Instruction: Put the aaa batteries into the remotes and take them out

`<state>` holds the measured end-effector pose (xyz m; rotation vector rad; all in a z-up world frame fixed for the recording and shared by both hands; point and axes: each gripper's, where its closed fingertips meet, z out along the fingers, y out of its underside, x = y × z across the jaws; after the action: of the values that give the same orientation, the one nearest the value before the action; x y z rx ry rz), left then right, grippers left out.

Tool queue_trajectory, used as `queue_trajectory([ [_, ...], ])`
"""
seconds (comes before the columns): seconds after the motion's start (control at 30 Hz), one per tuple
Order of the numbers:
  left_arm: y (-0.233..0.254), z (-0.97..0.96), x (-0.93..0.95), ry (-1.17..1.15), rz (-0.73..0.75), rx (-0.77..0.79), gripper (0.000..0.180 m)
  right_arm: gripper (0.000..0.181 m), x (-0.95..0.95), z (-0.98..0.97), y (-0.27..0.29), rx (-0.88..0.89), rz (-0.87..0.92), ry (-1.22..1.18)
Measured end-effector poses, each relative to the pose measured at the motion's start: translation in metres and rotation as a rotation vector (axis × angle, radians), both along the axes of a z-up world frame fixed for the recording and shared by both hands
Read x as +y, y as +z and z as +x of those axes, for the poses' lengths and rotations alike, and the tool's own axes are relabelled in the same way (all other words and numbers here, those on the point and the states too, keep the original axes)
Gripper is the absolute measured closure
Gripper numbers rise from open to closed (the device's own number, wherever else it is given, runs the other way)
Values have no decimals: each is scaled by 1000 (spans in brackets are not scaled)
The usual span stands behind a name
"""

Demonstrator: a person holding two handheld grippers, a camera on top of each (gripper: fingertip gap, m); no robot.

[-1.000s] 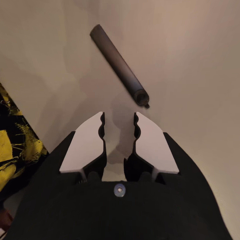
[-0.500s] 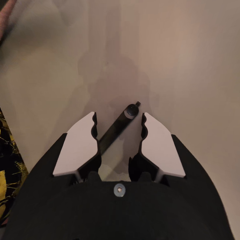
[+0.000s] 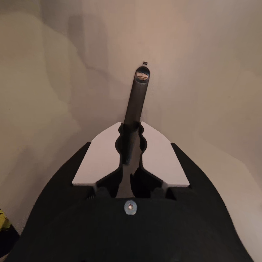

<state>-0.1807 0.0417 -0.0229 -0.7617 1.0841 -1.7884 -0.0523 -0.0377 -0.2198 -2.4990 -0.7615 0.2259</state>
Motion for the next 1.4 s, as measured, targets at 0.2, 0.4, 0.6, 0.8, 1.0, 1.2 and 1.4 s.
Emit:
queue_trajectory([
  [0.2, 2, -3, 1, -15, -18, -19, 119, 161, 2, -3, 14, 123, 55, 24],
  [0.4, 8, -7, 0, -55, -57, -68, 119, 161, 12, -42, 120, 302, 318, 240],
  [0.6, 14, -11, -7, -117, -82, -110, 119, 161, 27, -99, 166, 364, 341, 480],
  [0.8, 19, -15, -12, -171, -107, -149, 119, 161, 48, -126, 163, 318, 347, 536],
  [1.0, 22, -15, -13, -182, -122, -170, 119, 161, 54, -133, 163, 303, 321, 542],
  [1.2, 25, -19, -11, -182, -139, -196, 118, 162, 57, -138, 164, 272, 312, 558],
  [1.4, 26, -20, -10, -171, -143, -205, 118, 161, 60, -140, 160, 239, 299, 555],
])
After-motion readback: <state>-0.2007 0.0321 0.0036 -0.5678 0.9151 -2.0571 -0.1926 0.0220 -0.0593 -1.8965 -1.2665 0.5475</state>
